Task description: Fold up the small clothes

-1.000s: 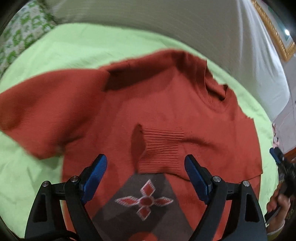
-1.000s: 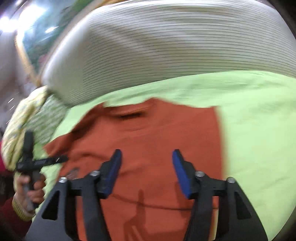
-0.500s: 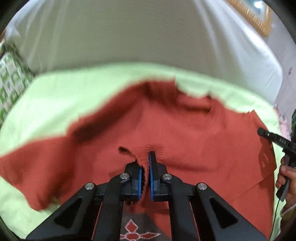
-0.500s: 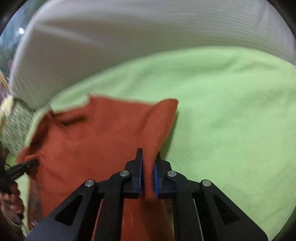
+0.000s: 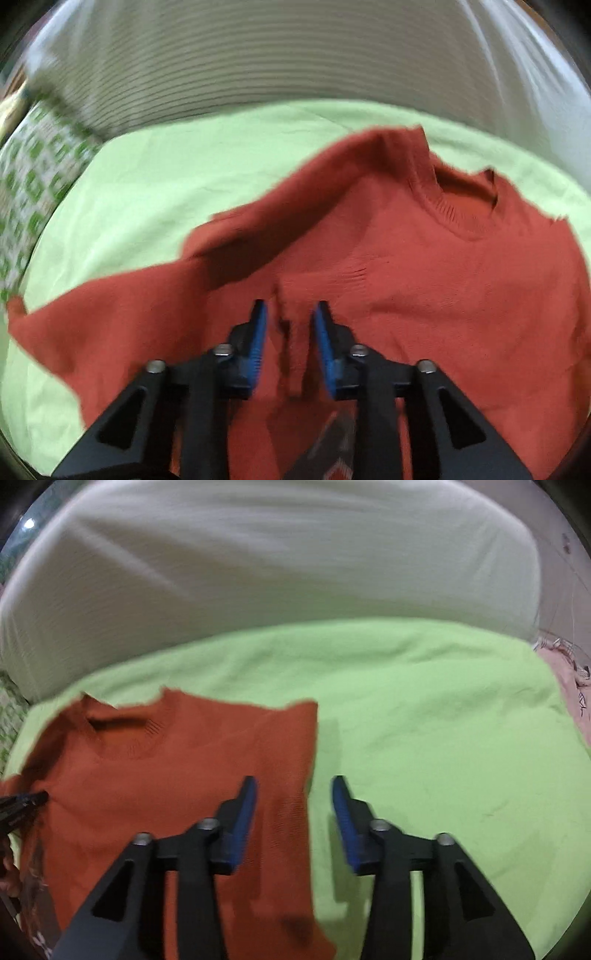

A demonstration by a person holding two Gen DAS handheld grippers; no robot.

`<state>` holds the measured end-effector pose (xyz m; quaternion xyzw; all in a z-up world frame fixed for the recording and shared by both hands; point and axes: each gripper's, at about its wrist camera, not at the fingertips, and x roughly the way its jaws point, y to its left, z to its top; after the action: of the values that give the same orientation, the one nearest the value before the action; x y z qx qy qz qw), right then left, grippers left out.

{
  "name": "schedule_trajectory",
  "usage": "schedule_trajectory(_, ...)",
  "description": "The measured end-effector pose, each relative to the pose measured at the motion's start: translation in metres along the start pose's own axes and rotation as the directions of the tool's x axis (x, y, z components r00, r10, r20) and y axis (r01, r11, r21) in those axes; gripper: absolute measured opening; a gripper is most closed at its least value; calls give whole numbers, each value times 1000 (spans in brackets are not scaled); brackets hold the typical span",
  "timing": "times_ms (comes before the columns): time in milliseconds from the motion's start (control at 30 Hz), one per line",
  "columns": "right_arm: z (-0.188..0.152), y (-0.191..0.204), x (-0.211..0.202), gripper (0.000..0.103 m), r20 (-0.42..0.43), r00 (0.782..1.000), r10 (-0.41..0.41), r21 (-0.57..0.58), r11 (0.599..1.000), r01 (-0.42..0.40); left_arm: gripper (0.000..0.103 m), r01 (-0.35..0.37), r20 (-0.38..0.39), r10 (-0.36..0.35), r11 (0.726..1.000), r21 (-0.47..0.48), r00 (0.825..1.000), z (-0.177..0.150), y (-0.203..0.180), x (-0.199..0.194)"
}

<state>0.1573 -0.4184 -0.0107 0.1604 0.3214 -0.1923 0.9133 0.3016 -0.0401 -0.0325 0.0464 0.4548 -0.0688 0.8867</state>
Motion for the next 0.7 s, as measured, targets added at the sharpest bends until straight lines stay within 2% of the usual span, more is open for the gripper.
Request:
schedule_trajectory(100, -4, 28, -25, 59, 67, 996, 53, -33, 998, -51, 57, 72, 29, -70, 993, -90, 997, -21, 23, -34)
schedule_trajectory(133, -7, 36, -33, 60, 72, 990, 121, -37, 992, -119, 69, 96, 35, -92, 987, -132, 995, -31, 32, -44)
schedule_trajectory(200, -17, 54, -39, 61, 49, 970, 238, -50, 971, -236, 72, 133, 41, -128, 971, -201, 991, -47, 47, -55)
schedule_trajectory(300, -37, 94, -30, 61, -21, 945, 326, -73, 942, -327, 72, 152, 27, -152, 935, -320, 988, -71, 84, -64)
schedule_trajectory(400, -53, 109, -21, 61, -71, 936, 346, -98, 931, -352, 77, 154, 13, -167, 867, -474, 986, -87, 142, -63)
schedule_trajectory(467, -67, 106, -17, 61, -106, 931, 348, -73, 931, -357, 78, 141, 10, -165, 812, -566, 986, -93, 182, -59)
schedule_trajectory(533, -75, 104, -14, 61, -135, 928, 348, -45, 933, -356, 81, 123, 14, -152, 739, -662, 988, -97, 226, -54)
schedule_trajectory(633, -89, 100, -20, 61, -151, 922, 356, -34, 931, -364, 81, 88, -6, -137, 665, -742, 991, -93, 267, -44)
schedule_trajectory(700, -93, 116, -9, 61, -159, 925, 346, -42, 933, -356, 82, 94, -2, -156, 609, -788, 988, -87, 290, -33)
